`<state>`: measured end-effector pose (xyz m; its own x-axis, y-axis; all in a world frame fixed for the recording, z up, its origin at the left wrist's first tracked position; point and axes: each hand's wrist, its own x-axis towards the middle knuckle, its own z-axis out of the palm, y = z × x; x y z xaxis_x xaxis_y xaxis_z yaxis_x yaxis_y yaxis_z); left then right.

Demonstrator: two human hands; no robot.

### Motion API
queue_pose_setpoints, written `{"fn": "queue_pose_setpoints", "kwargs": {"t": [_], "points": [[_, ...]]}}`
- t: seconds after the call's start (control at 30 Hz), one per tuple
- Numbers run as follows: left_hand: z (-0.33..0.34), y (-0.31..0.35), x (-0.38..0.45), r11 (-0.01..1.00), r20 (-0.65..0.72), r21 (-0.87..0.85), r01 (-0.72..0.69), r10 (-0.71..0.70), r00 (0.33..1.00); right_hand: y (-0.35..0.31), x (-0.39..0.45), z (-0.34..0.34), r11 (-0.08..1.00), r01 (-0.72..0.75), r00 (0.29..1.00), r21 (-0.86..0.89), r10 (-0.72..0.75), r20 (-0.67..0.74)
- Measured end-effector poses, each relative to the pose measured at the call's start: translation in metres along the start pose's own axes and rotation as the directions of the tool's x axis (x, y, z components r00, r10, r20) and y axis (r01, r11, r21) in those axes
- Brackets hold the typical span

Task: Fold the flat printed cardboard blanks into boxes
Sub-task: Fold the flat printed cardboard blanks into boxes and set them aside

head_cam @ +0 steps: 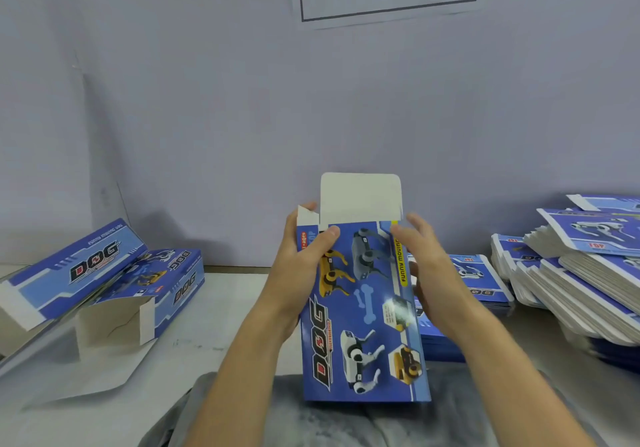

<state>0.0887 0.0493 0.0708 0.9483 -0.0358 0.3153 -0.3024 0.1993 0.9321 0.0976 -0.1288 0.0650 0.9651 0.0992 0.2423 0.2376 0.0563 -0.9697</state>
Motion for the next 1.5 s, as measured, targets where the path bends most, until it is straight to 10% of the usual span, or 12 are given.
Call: {"fn": "queue_pose_setpoints", "kwargs": {"t": [0.23,0.87,1.2,1.5], "points": [[0.009,-0.007,0.0,0.989,-0.161,0.11,-0.097,0.114,0.98,0.007,-0.002,0.02,0.969,0.242,0.97,0.048,-0.239,-0.051],[0.007,0.011,-0.003,1.0,-0.059,0.012,-0.004,0.005,0.998,-0.011,0.002,0.02,0.992,0.077,0.995,0.104,-0.07,-0.068],[0.018,0.018,-0.011,0.997,-0.297,-0.013,-0.075,0.068,0.952,-0.004,-0.007,0.021,0.964,0.157,0.952,0.214,-0.09,-0.293],[0.006,0.02,-0.008,0.994,-0.158,-0.107,0.019,-0.036,0.987,-0.006,-0.004,0.012,0.979,0.197,0.976,0.047,-0.192,-0.104]]}}
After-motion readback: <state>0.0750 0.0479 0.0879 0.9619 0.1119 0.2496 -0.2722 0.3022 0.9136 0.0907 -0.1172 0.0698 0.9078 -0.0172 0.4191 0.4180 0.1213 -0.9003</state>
